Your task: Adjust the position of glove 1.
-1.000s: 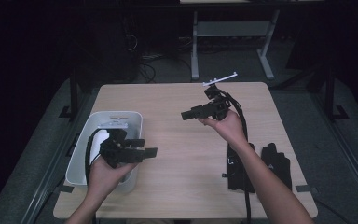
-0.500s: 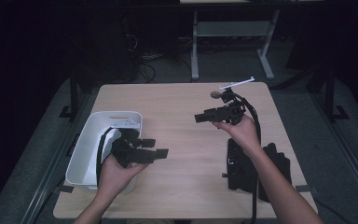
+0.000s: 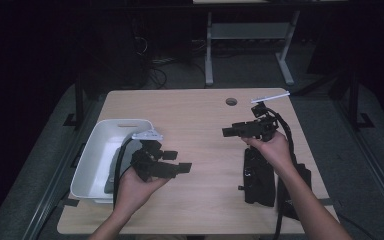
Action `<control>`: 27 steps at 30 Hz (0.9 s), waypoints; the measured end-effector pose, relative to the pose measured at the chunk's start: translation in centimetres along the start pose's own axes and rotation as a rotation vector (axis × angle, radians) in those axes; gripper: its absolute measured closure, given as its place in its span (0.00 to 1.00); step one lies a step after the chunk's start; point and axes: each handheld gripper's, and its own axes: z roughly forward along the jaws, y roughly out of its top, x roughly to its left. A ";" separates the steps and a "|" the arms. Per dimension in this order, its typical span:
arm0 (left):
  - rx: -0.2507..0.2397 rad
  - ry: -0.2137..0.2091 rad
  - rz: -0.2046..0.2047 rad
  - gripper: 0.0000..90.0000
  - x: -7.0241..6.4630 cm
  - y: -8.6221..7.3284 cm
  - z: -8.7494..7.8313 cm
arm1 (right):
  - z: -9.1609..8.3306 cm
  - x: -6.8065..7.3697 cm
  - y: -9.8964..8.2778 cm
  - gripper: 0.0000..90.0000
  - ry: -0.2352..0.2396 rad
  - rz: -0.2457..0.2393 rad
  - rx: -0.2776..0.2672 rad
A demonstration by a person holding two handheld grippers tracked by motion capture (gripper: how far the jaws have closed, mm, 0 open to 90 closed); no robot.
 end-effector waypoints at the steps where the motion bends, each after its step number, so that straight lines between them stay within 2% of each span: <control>1: 0.001 -0.005 0.003 0.29 -0.2 0.0 0.4 | -0.1 -0.2 -0.2 0.38 -0.001 0.001 -0.001; 13: 0.026 -0.029 0.036 0.29 -1.6 0.1 2.5 | -3.1 -1.9 -3.3 0.38 -0.051 0.038 -0.024; 18: 0.050 -0.051 0.045 0.28 -2.4 0.1 4.2 | -4.4 -3.0 -5.0 0.38 -0.074 0.057 -0.027; 27: 0.064 -0.076 0.054 0.28 -3.3 0.2 6.1 | -5.7 -4.0 -7.1 0.38 -0.095 0.070 -0.031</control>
